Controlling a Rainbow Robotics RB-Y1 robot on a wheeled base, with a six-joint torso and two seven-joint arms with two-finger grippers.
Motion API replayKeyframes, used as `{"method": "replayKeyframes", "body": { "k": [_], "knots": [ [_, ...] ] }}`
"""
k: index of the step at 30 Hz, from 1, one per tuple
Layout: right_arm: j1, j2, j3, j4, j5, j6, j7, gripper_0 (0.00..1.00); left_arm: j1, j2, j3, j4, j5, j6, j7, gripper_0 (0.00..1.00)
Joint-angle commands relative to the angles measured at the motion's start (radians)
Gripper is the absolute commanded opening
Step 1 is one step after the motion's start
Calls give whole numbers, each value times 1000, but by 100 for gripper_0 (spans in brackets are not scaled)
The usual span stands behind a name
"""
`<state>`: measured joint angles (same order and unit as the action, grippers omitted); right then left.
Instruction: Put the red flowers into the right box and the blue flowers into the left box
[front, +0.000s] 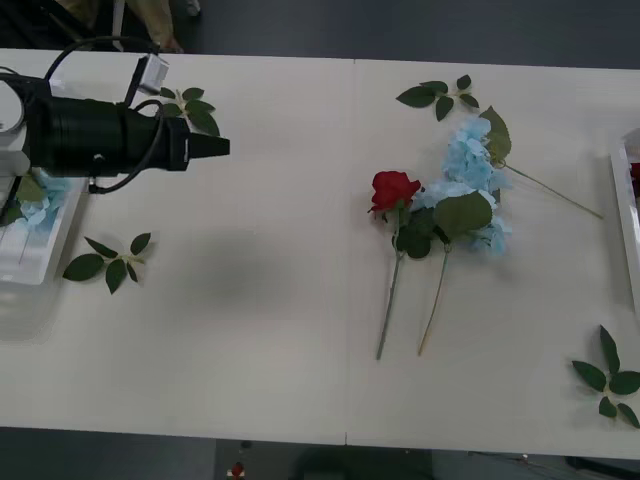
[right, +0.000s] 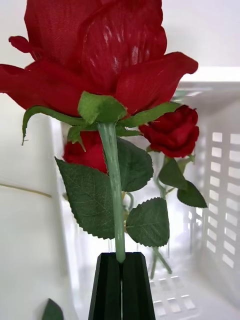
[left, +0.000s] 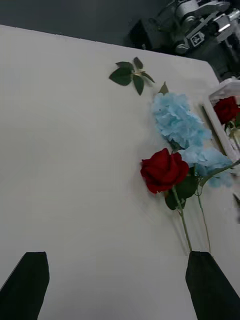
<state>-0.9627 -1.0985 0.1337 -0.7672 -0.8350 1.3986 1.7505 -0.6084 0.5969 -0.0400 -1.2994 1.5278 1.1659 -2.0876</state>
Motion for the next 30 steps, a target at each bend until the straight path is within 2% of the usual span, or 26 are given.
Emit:
{"method": "replayKeyframes", "body": {
  "k": [1,13,18,24,25,26,27,29,30],
  "knots": [
    [44,-50,-3,-27,-10,-36,130,0,-2,-49,14,-29,11,15,-120,80],
    [176,-17,-23,-27,-22,-205,167,0,-34,-121,-37,-27,-74,9,-134,80],
    [206,3,-23,-27,-15,-262,170,0,-53,-126,-55,-29,-141,34,-49,80],
    [223,14,-23,-27,-22,-280,179,0,-62,-152,-38,-60,-169,71,-68,80],
    [223,14,-23,-27,-24,-280,179,6,-60,-154,-38,-66,-169,71,-71,80],
    [223,14,-23,-27,-24,-280,181,21,-51,-160,-31,-83,-169,71,-84,80],
    [223,14,-23,-27,-26,-282,185,41,-41,-172,-17,-98,-172,71,-112,80],
    [223,14,-23,-27,-26,-280,190,65,-19,-198,15,-113,-169,71,-154,80],
    [223,14,-23,-27,-27,-280,195,72,-8,-212,31,-119,-164,71,-170,80]
  ]
}}
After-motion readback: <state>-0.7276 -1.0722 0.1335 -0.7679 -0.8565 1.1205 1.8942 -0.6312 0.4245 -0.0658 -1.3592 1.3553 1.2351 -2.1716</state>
